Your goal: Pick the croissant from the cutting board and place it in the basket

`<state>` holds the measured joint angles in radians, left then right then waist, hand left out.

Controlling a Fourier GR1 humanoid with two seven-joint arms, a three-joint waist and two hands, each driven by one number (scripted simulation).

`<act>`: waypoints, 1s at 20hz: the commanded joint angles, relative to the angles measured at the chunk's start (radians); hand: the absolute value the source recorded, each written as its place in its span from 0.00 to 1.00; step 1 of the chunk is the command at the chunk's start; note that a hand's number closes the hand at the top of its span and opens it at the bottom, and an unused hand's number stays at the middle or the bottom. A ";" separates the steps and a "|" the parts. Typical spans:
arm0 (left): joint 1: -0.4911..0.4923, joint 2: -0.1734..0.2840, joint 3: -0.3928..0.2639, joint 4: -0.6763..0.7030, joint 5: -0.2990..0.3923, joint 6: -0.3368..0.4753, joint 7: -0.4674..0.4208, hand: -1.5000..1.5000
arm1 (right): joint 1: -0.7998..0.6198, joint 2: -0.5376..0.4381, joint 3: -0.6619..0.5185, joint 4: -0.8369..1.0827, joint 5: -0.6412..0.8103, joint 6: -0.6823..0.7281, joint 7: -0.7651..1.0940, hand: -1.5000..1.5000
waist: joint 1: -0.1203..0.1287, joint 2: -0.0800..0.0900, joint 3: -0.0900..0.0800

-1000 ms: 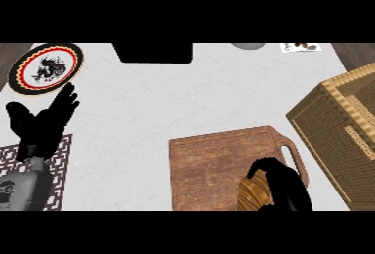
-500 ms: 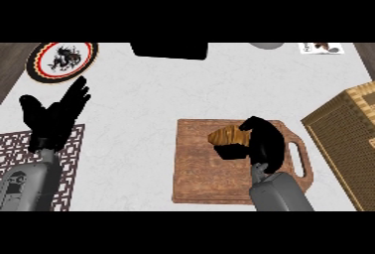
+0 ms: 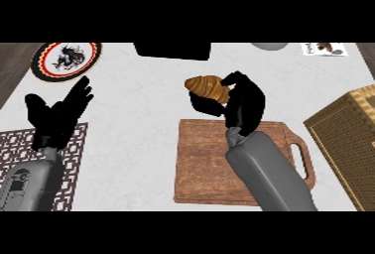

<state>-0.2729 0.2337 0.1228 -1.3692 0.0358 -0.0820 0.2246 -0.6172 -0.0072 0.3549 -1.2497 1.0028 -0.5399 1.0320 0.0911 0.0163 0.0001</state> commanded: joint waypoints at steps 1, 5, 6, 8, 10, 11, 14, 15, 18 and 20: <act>-0.015 -0.003 -0.006 -0.005 -0.006 0.008 0.024 0.50 | -0.186 0.007 0.028 0.094 0.120 -0.167 0.192 1.00 | -0.006 -0.008 -0.002; -0.010 -0.009 -0.013 -0.012 -0.019 0.021 0.020 0.50 | -0.298 0.007 -0.006 0.154 0.204 -0.158 0.310 1.00 | -0.021 -0.014 -0.002; 0.004 0.008 0.012 0.007 -0.008 0.015 0.012 0.50 | -0.359 0.007 -0.040 0.151 0.230 -0.088 0.339 1.00 | -0.031 -0.018 -0.003; 0.031 0.014 0.023 0.007 -0.003 0.010 0.002 0.50 | -0.379 0.007 -0.065 0.165 0.277 -0.059 0.386 1.00 | -0.045 -0.020 -0.003; 0.011 0.022 0.030 0.017 0.002 0.004 0.002 0.50 | -0.446 0.007 -0.090 0.209 0.320 -0.031 0.413 1.00 | -0.049 -0.016 -0.003; 0.034 0.026 0.032 0.007 -0.002 0.006 0.001 0.50 | -0.462 0.007 -0.098 0.193 0.327 0.026 0.434 1.00 | -0.057 -0.021 -0.002; 0.028 0.001 0.026 0.004 -0.006 0.029 0.001 0.50 | -0.542 0.007 -0.174 0.260 0.375 0.085 0.426 1.00 | -0.069 -0.019 -0.002; 0.026 0.023 0.037 0.007 0.006 0.005 0.002 0.50 | -0.552 0.007 -0.164 0.258 0.377 0.068 0.455 1.00 | -0.063 -0.018 -0.002; 0.068 0.013 0.031 -0.051 0.011 0.008 0.015 0.50 | -0.605 0.007 -0.240 0.297 0.450 0.094 0.446 1.00 | -0.066 -0.022 -0.001; 0.033 0.016 0.033 0.007 -0.004 0.014 -0.009 0.50 | -0.649 -0.025 -0.316 0.317 0.458 0.099 0.403 1.00 | -0.082 -0.015 -0.002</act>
<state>-0.2352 0.2520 0.1577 -1.3804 0.0397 -0.0704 0.2306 -1.1727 -0.0153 0.1195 -0.9615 1.4140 -0.4971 1.2385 0.0235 -0.0017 -0.0016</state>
